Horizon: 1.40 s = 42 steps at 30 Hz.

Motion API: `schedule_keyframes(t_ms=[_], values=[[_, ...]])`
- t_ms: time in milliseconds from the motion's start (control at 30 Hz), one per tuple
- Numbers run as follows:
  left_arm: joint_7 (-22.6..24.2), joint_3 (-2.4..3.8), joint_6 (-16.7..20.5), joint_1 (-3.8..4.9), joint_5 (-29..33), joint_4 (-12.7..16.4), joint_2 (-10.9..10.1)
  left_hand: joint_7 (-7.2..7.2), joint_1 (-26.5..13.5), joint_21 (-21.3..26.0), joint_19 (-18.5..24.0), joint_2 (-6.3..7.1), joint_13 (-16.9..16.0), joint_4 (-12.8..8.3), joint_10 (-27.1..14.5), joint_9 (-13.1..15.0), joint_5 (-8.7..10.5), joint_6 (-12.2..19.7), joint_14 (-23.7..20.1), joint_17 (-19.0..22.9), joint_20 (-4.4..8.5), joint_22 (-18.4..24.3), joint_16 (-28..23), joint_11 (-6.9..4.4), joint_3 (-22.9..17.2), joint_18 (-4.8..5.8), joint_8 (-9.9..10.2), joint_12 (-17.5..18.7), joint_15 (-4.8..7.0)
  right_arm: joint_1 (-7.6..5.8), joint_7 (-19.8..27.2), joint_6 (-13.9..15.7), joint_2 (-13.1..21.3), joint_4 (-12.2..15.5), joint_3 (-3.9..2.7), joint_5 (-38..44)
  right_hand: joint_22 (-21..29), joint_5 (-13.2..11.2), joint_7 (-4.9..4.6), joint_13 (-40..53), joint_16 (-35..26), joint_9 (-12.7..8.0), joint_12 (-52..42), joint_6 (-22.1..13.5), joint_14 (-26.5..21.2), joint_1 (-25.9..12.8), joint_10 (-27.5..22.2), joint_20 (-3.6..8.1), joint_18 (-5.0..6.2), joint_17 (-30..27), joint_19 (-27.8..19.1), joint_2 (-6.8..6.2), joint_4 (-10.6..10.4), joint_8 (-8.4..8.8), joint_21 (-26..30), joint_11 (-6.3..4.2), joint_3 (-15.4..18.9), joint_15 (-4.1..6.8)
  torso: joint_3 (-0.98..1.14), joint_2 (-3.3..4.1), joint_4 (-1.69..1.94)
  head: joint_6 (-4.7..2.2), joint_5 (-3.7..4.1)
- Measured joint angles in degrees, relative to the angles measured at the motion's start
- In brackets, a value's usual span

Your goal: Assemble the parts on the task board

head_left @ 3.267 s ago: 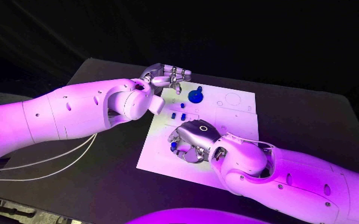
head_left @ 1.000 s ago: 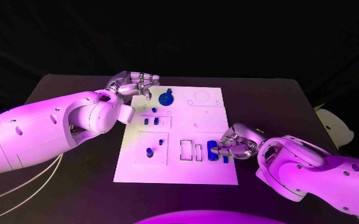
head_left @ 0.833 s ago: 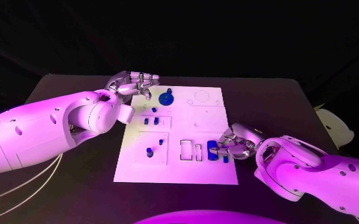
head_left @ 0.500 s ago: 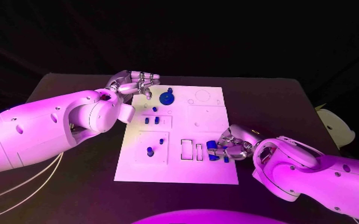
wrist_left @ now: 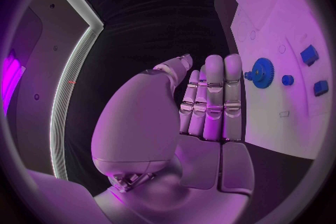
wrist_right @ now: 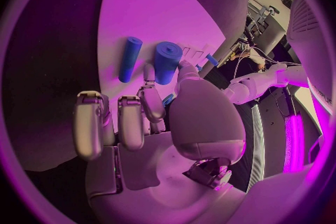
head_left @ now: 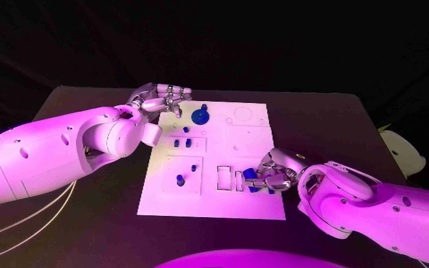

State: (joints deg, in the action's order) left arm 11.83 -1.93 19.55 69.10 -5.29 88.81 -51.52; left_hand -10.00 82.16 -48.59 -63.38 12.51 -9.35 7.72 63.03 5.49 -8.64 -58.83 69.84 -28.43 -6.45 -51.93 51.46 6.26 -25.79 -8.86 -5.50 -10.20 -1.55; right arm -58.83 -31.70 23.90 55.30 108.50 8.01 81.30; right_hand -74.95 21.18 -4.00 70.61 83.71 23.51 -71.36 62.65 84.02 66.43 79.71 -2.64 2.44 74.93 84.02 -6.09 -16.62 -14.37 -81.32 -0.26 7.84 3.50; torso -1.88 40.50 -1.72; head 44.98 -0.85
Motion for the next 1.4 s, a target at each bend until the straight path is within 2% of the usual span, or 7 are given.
schedule_keyframes(t_ms=[33, 300, 467, 567, 667, 933, 1400], values=[[0.00, 0.00, -0.01, 0.00, 0.00, 0.01, -0.02, 0.00, 0.00, 0.00, 0.00, 0.00, 0.00, 0.00, 0.00, 0.00, 0.00, 0.00, 0.00, 0.00, 0.00, 0.00, 0.00, 0.00, 0.00, -0.01, 0.00, 0.00, 0.00, 0.03, -0.08, 0.00, -0.03, 0.00, 0.00, 0.19, 0.00, 0.05, 0.09, 0.08, 0.01, 0.88, 0.00, -0.09, -0.13, 0.24, 0.09, 0.00, 0.00, 0.00, 0.00, -0.01, 0.00, 0.00, -0.01, -0.09, 0.00, 0.13, 0.00, -0.01, 0.00, 0.01, 0.00], [0.00, 0.00, -0.05, 0.00, 0.01, 0.06, -0.17, 0.00, -0.01, 0.00, 0.00, -0.01, 0.00, 0.03, -0.03, -0.02, 0.00, 0.00, 0.00, 0.04, 0.00, 0.00, 0.00, 0.00, 0.03, 0.00, 0.00, 0.00, 0.00, 0.26, -0.71, 0.80, -0.03, 0.54, 0.11, 1.28, 0.01, 6.51, 0.30, 1.23, 0.59, 1.25, -0.88, -0.07, 0.00, 2.69, 0.63, 0.01, 0.04, -0.01, -0.02, 0.81, 0.08, -0.73, -1.20, -0.62, 0.23, 0.42, -0.04, -0.03, 0.00, 0.02, -0.07], [0.00, 0.00, -0.06, 0.00, 0.01, 0.08, -0.23, 0.00, -0.23, 0.00, 0.00, -0.23, 0.00, 0.15, -0.43, -0.06, 0.00, 0.00, 0.00, 0.08, 0.00, 0.00, 0.00, 0.01, 0.15, -0.01, 0.00, 0.00, 0.00, 0.49, -1.25, 2.03, 0.38, 1.44, 0.29, 1.21, 0.01, 9.12, 0.67, 1.93, 0.81, 2.06, -1.02, -0.15, -0.12, 3.28, 0.72, 0.42, 0.07, -0.01, 0.00, 1.42, -0.07, -1.03, -1.75, -0.71, 0.38, 0.54, -0.03, -0.04, -0.01, -0.04, -0.09], [0.00, 0.00, -0.07, 0.00, 0.01, 0.09, -0.25, 0.00, -0.23, 0.00, 0.00, -0.23, 0.00, 0.15, -0.43, -0.06, 0.00, 0.00, 0.00, 0.08, 0.00, 0.00, 0.00, 0.01, 0.15, -0.01, 0.00, 0.00, 0.00, 0.65, -1.66, 2.79, 0.76, 2.17, 0.42, 0.74, 0.01, 9.58, 0.81, 2.16, 0.81, 2.20, -1.34, -0.18, -0.17, 3.36, 0.98, 0.42, 0.08, -0.01, 0.00, 1.49, -0.07, -1.25, -2.22, -0.84, 0.38, 0.66, -0.05, -0.05, -0.02, -0.07, -0.08], [0.00, 0.00, -0.07, 0.00, 0.01, 0.09, -0.26, 0.00, -0.23, 0.00, 0.00, -0.23, 0.00, 0.15, -0.43, -0.05, 0.00, 0.00, 0.00, 0.08, 0.00, -0.01, 0.00, 0.01, 0.15, -0.01, 0.00, 0.00, 0.00, 0.74, -1.94, 3.47, 1.04, 2.94, 0.45, 0.03, 0.01, 9.80, 1.01, 2.34, 1.03, 2.65, -1.34, 0.03, 0.00, 2.81, 1.12, 0.42, -0.77, -0.01, 0.00, 2.04, -0.15, -1.36, -2.22, -0.70, 0.77, 0.83, -0.07, -0.05, -0.03, -0.13, -0.03], [0.01, 0.00, -0.08, 0.00, 0.02, 0.09, -0.26, 0.00, -0.23, 0.00, 0.00, -0.23, 0.00, 0.15, -0.43, -0.05, 0.00, 0.00, 0.00, 0.08, 0.00, 0.04, 0.00, 0.01, 0.15, -0.01, 0.00, 0.00, 0.00, 0.45, -2.15, 5.31, 1.19, 4.52, 0.11, -1.93, 0.02, 9.79, 1.01, 2.38, 1.03, 2.98, -1.34, 0.04, 0.00, 2.27, 1.12, 0.42, -0.77, -0.01, 0.00, 2.55, -0.15, -1.35, -2.21, -0.70, 0.77, 0.83, -0.08, -0.05, -0.02, -0.26, 0.05], [0.03, -0.01, -0.09, 0.00, 0.03, 0.11, -0.29, 0.00, 0.00, 0.00, 0.00, -0.45, 0.00, 0.15, -0.42, -0.05, 0.00, 0.00, 0.00, 0.07, 0.00, 0.04, 0.00, 0.01, 0.15, -0.01, 0.00, 0.00, 0.00, 0.39, -1.98, 7.22, -1.10, 4.83, 0.02, -3.75, 0.03, 9.79, 1.00, 2.52, 1.02, 3.12, -1.34, 0.04, 0.00, 1.82, 1.32, 0.41, -0.76, -0.02, 0.00, 3.00, -0.16, -1.35, -2.44, -0.90, 1.08, 0.82, -0.04, 0.01, -0.01, -0.35, -0.22]])
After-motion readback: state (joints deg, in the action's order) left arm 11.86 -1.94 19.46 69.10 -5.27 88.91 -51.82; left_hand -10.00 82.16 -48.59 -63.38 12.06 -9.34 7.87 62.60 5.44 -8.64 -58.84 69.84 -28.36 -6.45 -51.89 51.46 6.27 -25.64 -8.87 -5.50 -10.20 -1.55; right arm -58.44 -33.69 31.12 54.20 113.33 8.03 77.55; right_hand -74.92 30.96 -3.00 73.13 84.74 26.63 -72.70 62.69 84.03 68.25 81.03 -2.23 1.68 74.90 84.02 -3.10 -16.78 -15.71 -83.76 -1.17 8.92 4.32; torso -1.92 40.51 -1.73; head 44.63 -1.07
